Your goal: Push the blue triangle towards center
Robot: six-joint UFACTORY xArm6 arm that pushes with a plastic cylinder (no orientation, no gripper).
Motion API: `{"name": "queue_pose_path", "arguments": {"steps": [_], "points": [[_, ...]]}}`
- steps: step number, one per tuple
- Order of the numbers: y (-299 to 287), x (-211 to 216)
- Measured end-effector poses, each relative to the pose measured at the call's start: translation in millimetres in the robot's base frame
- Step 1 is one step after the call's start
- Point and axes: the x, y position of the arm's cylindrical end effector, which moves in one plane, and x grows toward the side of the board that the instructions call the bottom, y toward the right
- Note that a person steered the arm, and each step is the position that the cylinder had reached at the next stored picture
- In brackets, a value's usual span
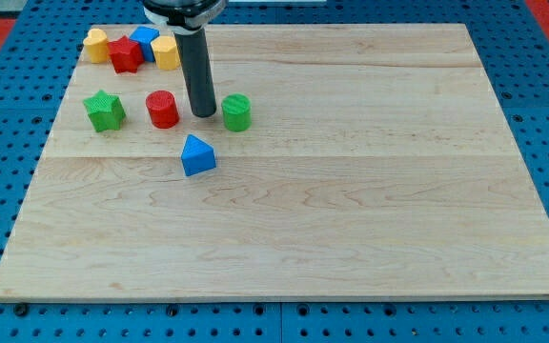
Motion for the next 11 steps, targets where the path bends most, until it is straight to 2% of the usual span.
{"name": "queue_pose_path", "arguments": {"steps": [1,2,3,4,5,6,7,9,11], "points": [[91,9],[135,30],[137,113],[31,132],[-53,118],[-20,93],[-7,89],[24,119],[24,68]]}}
